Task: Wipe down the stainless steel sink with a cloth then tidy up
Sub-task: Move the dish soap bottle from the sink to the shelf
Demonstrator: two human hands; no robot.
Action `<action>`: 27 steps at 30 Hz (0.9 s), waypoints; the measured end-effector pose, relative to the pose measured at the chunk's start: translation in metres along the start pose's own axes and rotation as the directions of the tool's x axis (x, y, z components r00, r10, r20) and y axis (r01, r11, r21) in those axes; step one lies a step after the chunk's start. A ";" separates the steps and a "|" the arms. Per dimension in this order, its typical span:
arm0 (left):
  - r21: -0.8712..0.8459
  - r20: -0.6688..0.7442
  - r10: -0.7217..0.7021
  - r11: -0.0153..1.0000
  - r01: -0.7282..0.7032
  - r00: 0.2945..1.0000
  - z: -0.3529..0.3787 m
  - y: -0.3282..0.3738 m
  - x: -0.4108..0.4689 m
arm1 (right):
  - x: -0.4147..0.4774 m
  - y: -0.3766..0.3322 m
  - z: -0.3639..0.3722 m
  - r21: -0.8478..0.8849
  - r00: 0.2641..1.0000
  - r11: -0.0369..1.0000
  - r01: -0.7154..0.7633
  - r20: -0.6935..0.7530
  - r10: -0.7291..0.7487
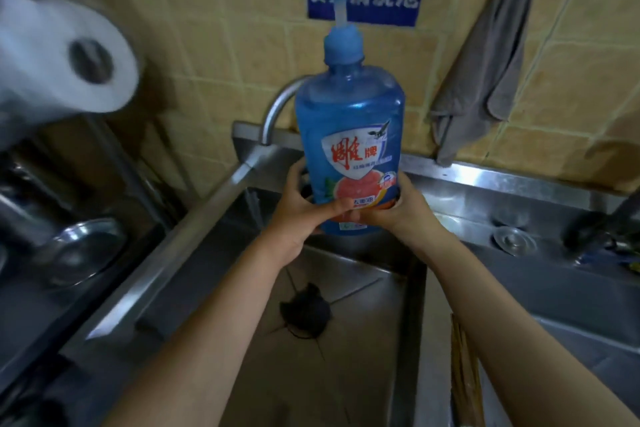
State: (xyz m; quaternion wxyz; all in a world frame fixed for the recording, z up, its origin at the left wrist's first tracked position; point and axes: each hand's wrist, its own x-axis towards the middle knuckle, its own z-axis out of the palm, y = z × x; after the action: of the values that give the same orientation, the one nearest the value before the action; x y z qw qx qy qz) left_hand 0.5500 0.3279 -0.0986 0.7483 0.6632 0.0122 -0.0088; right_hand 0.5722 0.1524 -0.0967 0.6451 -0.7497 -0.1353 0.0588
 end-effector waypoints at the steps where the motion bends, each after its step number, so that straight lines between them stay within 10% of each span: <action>1: -0.010 -0.029 0.024 1.000 -0.025 0.999 -0.011 0.007 -0.008 | -0.001 -0.008 0.013 0.008 1.000 1.000 0.010 0.015 -0.010; 15: 0.095 -0.406 0.118 0.992 -0.086 0.906 -0.206 0.098 -0.173 | -0.027 -0.101 0.250 0.191 0.931 0.971 0.144 0.307 -0.198; 27: 0.199 -0.686 0.264 0.965 -0.173 0.678 -0.331 0.137 -0.290 | -0.042 -0.155 0.430 0.269 0.752 0.954 0.130 0.600 -0.271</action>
State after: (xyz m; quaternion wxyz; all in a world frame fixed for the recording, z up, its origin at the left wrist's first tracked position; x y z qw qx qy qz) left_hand 0.2618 0.6718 0.0062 0.6413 0.6551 0.2180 0.3346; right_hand 0.3999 0.5698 -0.0165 0.6402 -0.5948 -0.4166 0.2506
